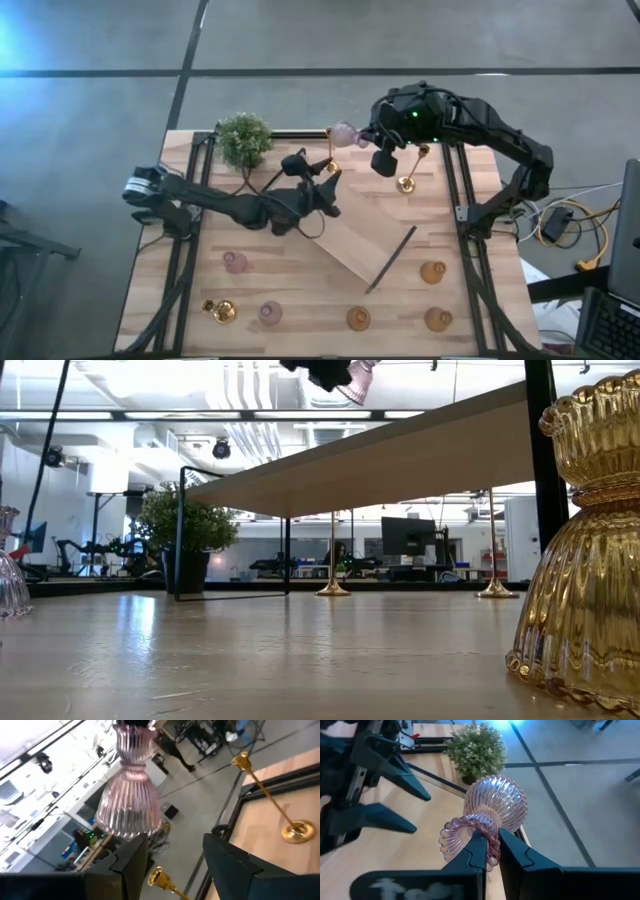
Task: Pick & Place candle stick holders
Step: Put the top pink candle holder on the shelf
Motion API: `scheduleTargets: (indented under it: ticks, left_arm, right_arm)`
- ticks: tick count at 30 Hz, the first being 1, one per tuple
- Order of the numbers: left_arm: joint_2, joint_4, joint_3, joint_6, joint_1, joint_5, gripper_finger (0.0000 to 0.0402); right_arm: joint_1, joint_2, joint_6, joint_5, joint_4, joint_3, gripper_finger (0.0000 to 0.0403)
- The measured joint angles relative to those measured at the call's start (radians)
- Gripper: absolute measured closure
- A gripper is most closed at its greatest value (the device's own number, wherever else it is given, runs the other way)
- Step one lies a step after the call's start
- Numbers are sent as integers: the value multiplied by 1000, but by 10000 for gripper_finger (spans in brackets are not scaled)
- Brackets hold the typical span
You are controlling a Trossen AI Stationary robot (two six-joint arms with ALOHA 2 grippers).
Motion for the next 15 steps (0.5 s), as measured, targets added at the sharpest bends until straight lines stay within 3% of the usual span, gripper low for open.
scheduleTargets:
  ticks: [7,15]
  left_arm:
    - [35,9,61,83,10,-22,204]
    - [23,75,67,114,50,25,204]
  right_arm:
    - [10,17,17,-1,4,-2,385]
    - [40,27,17,-3,32,-1,385]
